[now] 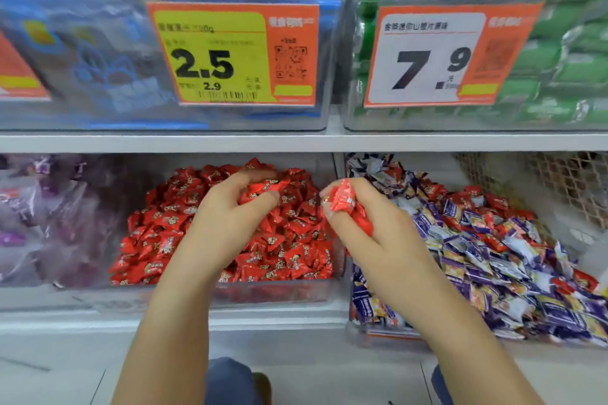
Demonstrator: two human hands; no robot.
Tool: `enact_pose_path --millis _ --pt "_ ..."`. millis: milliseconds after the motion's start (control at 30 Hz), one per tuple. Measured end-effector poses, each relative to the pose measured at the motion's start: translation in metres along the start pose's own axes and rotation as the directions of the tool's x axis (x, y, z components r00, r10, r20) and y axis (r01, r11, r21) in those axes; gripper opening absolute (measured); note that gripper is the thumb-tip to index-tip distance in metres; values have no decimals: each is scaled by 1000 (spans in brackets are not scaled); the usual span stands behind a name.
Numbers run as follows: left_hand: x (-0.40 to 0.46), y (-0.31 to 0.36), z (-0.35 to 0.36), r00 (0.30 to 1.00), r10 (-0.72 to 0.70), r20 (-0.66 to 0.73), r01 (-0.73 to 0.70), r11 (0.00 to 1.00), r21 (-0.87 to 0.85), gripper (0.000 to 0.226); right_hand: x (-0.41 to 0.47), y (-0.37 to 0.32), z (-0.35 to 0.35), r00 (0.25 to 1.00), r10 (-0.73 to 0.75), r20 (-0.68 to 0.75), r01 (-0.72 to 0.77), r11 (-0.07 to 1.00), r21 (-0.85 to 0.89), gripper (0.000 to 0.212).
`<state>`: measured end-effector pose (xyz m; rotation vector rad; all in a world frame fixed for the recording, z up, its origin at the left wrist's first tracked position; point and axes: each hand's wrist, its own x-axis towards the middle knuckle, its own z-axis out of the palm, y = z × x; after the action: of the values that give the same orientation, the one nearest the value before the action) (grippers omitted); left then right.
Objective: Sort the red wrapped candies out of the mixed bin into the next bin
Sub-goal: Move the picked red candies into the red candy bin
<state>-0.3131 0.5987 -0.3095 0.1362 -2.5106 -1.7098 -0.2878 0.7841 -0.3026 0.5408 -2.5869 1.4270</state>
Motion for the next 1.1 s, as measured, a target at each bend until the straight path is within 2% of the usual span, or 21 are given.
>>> enact_pose_path --millis 67,133,300,367,467,533,633,767,900,1000,1100 --pt "0 -5 -11 1000 -12 -20 12 1000 19 20 8 -3 12 999 -39 -32 37 998 -58 10" --pt "1 -13 -21 999 -13 -48 16 998 64 21 18 -6 23 993 -105 -46 94 974 -207 18" --pt "6 -25 -41 993 -32 -115 55 978 203 27 43 -8 57 987 -68 144 135 834 -534 30" --pt "8 -27 -45 991 -47 -128 81 960 267 26 52 -4 69 979 -9 205 123 825 -551 36" --pt "11 -31 -48 990 -53 -131 92 945 313 35 66 3 76 903 176 393 48 867 -497 77" --pt "14 -35 -50 994 -73 -81 94 949 302 48 65 1 69 865 189 465 52 888 -457 89" --pt "17 -40 -54 994 -107 -8 104 940 324 52 52 -5 39 936 34 350 120 905 -407 63" --pt "24 -44 -49 998 -24 -52 46 871 490 38 17 0 -8 990 -84 112 118 933 -340 25" --pt "35 -43 -10 995 61 73 -91 831 548 30 -13 37 -42 997 -36 -64 9 924 -383 15" --pt "44 -51 23 987 90 134 -159 695 701 31 -30 69 -60 983 58 -172 -121 917 -381 17" --pt "51 -58 45 987 57 147 -155 533 832 45 -43 96 -74 953 152 -263 -244 898 -366 17"
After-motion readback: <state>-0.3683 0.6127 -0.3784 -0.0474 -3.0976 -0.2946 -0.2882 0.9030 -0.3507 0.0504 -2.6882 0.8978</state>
